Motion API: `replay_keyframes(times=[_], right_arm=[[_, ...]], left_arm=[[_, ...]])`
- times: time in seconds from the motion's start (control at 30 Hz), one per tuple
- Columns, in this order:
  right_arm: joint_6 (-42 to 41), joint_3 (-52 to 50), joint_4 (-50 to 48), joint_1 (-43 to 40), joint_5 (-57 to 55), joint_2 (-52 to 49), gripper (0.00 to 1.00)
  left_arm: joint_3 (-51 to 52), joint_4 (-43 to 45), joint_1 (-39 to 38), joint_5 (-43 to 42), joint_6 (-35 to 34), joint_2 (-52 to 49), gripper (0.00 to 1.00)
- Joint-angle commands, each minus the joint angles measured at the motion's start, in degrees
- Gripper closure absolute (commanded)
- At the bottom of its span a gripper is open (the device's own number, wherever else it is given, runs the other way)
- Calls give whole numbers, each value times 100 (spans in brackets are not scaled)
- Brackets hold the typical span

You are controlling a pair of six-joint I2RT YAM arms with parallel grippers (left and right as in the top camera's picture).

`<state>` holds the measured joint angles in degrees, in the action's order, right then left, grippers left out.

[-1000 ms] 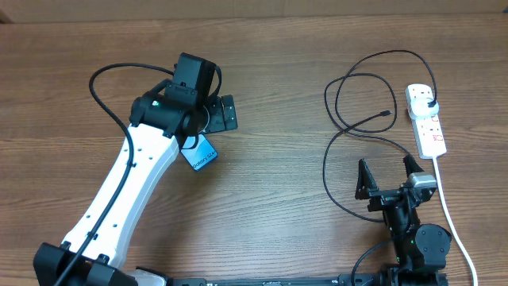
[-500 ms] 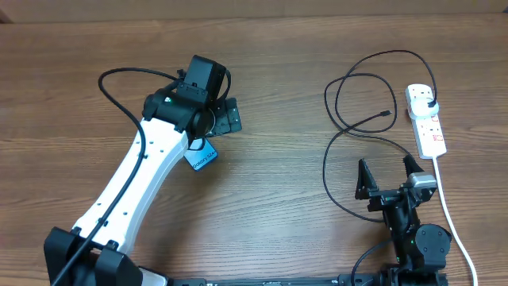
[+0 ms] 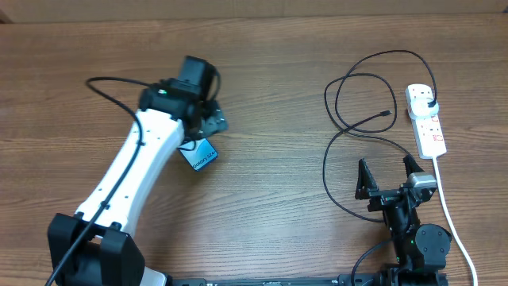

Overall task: Plug charger to phone and switch on socket
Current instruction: 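Lower the left gripper and close it on the phone's sides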

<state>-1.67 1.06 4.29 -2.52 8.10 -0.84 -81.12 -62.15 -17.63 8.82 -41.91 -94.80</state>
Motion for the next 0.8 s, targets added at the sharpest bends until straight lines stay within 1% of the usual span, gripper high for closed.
replay_keyframes(times=[0.0, 0.07, 0.3, 0.47, 0.6, 0.77], right_arm=[[22, -61, -22, 4, -50, 68, 0], [20, -61, -22, 4, -50, 68, 0], [22, -61, -22, 4, -50, 68, 0], [22, -61, -22, 4, -50, 68, 0], [22, -61, -22, 4, -50, 68, 0], [22, -61, -22, 4, -50, 68, 0]], left_arm=[[-120, -39, 575, -315, -85, -35, 0], [-120, -39, 682, -439, -48, -35, 0], [-94, 4, 713, -393, -129, -35, 0], [114, 251, 713, -382, -149, -37, 0], [468, 481, 719, -120, -341, -37, 0], [723, 828, 719, -92, -334, -39, 0]])
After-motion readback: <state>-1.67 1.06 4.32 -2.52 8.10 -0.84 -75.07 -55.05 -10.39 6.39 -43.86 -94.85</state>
